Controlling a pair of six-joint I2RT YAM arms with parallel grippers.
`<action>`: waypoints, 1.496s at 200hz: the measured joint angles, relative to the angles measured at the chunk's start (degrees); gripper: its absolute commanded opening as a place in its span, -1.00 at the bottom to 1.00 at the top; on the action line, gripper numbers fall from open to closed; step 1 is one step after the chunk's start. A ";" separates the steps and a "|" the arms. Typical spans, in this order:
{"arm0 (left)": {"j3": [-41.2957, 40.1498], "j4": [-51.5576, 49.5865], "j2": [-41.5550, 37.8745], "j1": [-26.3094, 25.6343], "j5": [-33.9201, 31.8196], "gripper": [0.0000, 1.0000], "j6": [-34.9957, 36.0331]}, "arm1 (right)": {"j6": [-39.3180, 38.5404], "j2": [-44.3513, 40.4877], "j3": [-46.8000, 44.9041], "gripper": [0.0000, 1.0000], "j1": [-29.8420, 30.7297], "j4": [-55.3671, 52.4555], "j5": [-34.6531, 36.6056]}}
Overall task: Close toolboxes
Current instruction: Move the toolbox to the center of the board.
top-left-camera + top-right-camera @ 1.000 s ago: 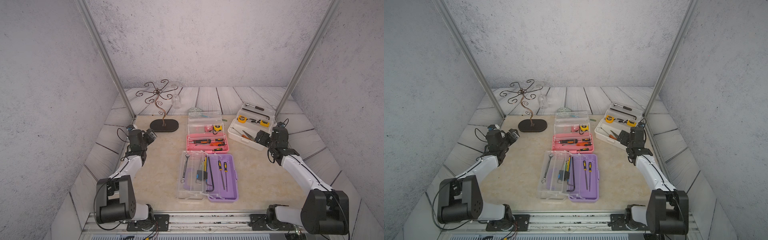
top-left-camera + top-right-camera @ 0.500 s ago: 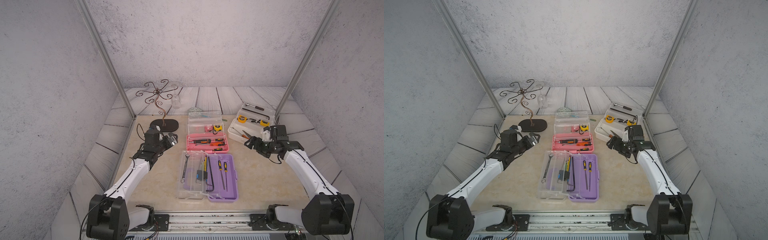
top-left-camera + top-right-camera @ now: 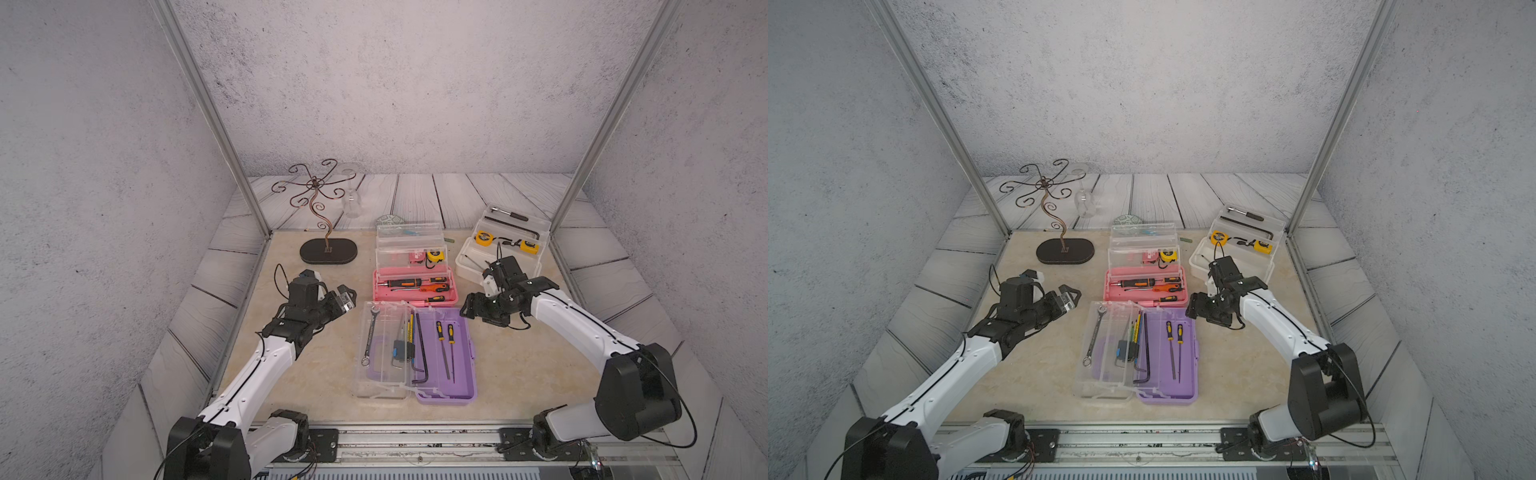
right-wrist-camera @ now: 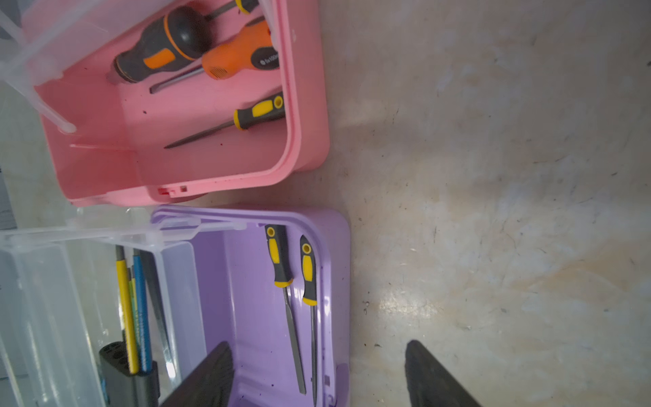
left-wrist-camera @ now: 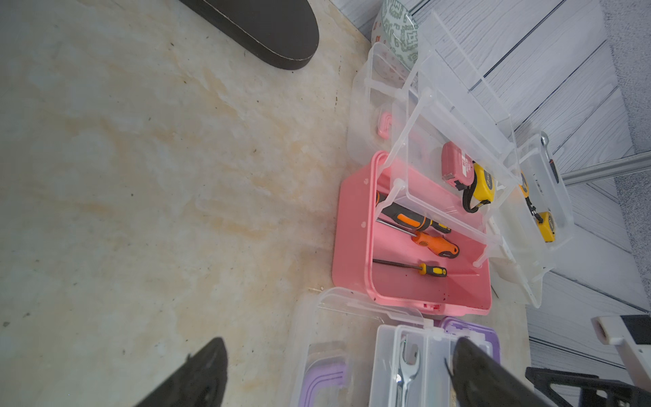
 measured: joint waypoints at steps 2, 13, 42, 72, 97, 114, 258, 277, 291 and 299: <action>0.00 0.02 0.02 0.00 0.02 0.99 0.00 | -0.09 0.28 0.09 0.46 0.11 0.11 0.22; -0.07 0.17 0.09 0.00 0.15 0.99 -0.04 | 0.07 1.40 0.61 0.39 0.57 0.50 1.29; -0.81 0.46 0.09 0.00 0.39 0.98 -0.07 | 0.11 3.78 1.46 0.22 1.18 1.81 3.32; -0.94 0.63 0.07 0.00 0.42 0.98 -0.22 | 0.61 6.32 1.55 0.14 2.01 3.37 4.31; -1.03 1.11 -0.04 0.11 0.37 0.98 -0.26 | 1.38 6.91 1.55 0.12 2.78 4.61 4.90; -1.20 1.55 -0.13 0.11 0.37 0.98 -0.42 | 2.23 7.10 1.51 0.02 3.10 5.73 4.94; -1.99 2.08 -1.31 0.11 0.35 0.98 -1.20 | 4.13 10.60 -2.10 -0.25 3.61 9.29 6.43; -1.99 2.16 -1.33 0.11 0.33 0.97 -1.31 | 4.04 10.95 -2.12 -0.40 3.61 9.77 6.47; -2.01 2.16 -1.36 0.11 0.33 0.98 -1.31 | 4.07 10.95 -2.12 -0.44 3.61 10.01 6.58; -2.08 2.19 -1.40 0.11 0.33 0.97 -1.33 | 4.02 10.95 -2.12 -0.45 3.74 10.03 6.73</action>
